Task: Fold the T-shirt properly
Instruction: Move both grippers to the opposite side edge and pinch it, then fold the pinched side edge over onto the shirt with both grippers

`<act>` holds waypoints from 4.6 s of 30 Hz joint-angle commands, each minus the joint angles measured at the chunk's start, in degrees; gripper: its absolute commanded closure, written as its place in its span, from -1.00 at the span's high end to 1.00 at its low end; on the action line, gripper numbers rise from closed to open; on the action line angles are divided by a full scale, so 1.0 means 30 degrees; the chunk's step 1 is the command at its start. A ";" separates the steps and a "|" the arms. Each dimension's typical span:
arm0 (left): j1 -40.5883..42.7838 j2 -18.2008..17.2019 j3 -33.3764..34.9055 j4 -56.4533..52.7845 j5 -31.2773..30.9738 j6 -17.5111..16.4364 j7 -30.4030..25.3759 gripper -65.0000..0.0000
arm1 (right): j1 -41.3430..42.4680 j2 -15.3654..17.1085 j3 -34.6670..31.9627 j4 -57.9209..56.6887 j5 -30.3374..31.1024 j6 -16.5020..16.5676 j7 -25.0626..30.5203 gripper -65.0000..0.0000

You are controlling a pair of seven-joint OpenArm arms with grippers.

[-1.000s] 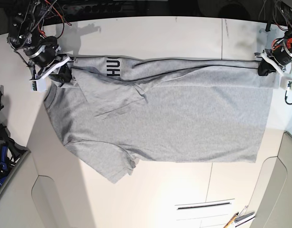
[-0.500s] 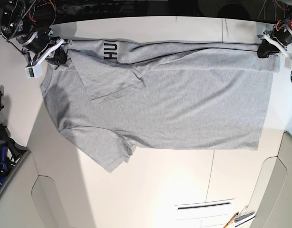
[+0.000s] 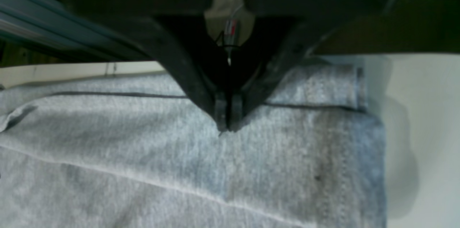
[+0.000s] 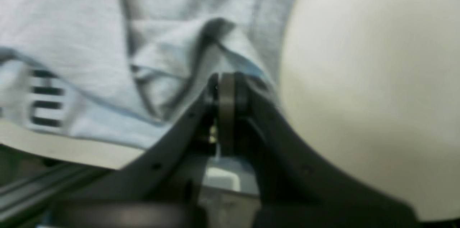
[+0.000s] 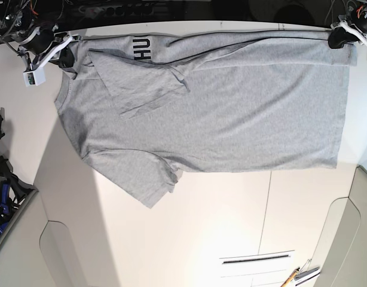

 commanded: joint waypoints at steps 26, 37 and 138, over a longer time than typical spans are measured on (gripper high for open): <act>-0.1049 -0.0277 -0.0138 0.3701 -0.1625 -0.0310 0.0408 -0.23 | 1.2670 0.2965 0.0102 -0.6790 -0.3184 -0.0561 0.3031 0.10; -0.1443 -0.0277 -0.0131 0.3701 -0.1617 -0.0310 0.0342 -0.23 | 1.5679 0.4000 -0.3650 -1.7027 0.0758 0.0860 0.1705 0.10; -0.9559 -0.2601 -0.1508 -0.6164 -0.4532 -0.0310 0.3657 -0.35 | 0.3038 0.2565 -0.2550 0.0022 0.0911 0.0481 -0.2375 -0.56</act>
